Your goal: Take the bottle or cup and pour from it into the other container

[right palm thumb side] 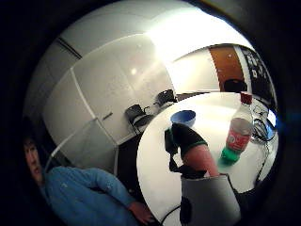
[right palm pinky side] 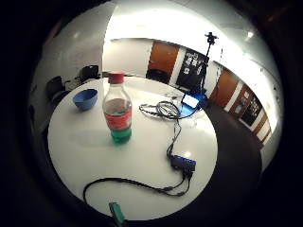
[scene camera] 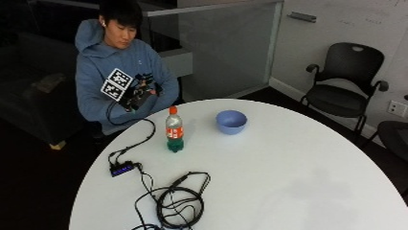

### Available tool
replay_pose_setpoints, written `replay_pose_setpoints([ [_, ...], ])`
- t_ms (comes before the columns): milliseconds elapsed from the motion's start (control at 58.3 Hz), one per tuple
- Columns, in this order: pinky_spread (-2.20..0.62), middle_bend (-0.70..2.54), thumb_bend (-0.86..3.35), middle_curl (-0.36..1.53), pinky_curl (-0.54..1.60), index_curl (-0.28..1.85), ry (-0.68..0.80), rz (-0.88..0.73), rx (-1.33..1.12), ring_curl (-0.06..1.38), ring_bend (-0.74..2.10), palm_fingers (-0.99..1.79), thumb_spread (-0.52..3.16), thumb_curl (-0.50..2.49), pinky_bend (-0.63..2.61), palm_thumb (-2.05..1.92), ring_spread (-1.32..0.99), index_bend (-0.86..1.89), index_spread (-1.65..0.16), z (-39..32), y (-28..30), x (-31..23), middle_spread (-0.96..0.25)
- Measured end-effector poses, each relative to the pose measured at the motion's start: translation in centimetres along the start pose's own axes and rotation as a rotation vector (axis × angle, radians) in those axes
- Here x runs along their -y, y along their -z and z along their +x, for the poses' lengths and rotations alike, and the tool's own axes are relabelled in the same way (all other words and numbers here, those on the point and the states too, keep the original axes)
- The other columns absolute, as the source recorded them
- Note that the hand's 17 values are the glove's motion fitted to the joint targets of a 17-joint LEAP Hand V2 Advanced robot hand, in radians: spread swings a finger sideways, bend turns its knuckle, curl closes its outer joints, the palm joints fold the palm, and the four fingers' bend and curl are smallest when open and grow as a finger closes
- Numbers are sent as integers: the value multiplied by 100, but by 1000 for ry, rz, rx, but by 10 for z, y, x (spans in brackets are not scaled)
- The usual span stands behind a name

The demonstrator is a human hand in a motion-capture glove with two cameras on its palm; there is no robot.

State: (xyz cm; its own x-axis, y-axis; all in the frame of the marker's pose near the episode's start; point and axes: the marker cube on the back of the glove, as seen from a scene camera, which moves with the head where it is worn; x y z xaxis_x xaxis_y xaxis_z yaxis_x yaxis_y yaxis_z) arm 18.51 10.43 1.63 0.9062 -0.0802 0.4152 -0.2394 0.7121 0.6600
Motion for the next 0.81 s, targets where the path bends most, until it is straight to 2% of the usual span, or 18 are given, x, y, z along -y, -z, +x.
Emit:
replay_pose_setpoints([
  [394,23,19,-3,30,33,23,-251,-89,295,27,47,10,95,40,31,62,14,15,-38,95,-23,-8,-6],
  [514,24,19,-4,31,34,23,-288,-130,378,27,47,8,95,40,31,60,15,15,-38,122,-42,-3,-6],
  [806,26,18,-4,29,36,23,-419,-263,728,28,46,-2,93,38,36,54,19,14,-39,121,-104,-2,-3],
])
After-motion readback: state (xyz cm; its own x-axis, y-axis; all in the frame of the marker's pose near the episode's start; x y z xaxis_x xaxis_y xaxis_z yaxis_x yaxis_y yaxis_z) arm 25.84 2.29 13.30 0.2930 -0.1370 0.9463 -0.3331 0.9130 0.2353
